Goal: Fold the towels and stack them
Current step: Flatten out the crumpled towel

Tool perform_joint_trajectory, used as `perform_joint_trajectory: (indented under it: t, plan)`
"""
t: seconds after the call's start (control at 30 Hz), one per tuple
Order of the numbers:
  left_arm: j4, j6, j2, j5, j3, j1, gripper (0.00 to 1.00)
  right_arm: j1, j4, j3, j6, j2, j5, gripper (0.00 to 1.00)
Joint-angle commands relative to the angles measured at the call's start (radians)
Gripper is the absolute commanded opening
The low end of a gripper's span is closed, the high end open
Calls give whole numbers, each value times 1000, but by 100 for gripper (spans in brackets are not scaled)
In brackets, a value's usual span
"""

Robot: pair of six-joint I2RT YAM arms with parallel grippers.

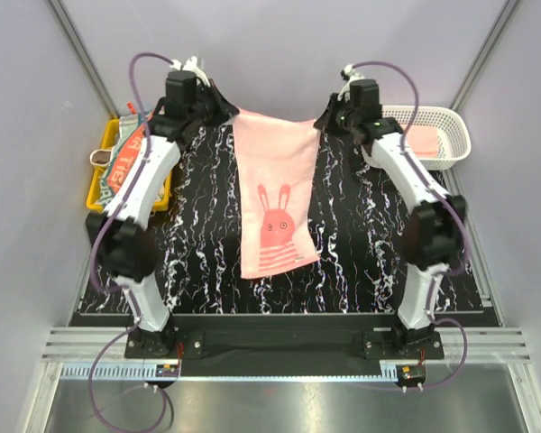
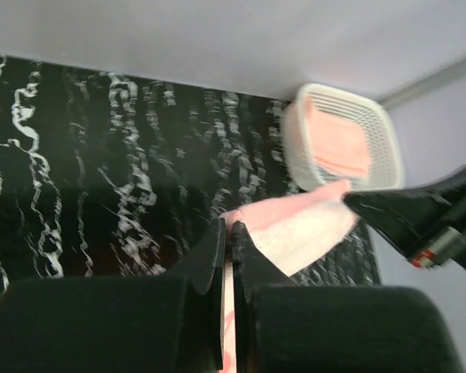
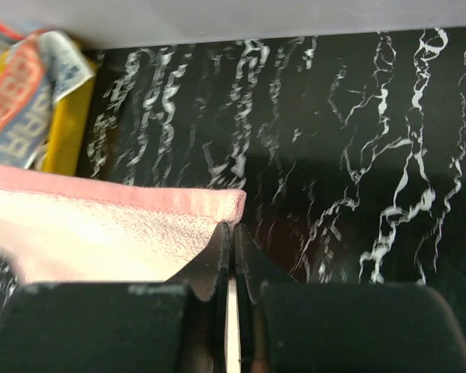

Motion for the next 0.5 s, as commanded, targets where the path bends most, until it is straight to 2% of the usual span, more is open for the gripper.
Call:
perform_joint_trajectory:
  t: [0.0,0.1,0.23,0.37,0.47]
  plan:
    - [67,19,235,68,166,59,0,-48,58,219,29,187,-71,0]
    - [58,16,352,63,268,96,0,-56,53,367,27,343,-84,0]
    - [70,33,378,57,237,116,0,-58,70,424,21,434,-77,0]
    - [143,32,334,66,72,113,0,-56,113,342,38,413,-77,0]
    - [187,18,299,86,-59,113,0,-56,161,176,52,353,-77,0]
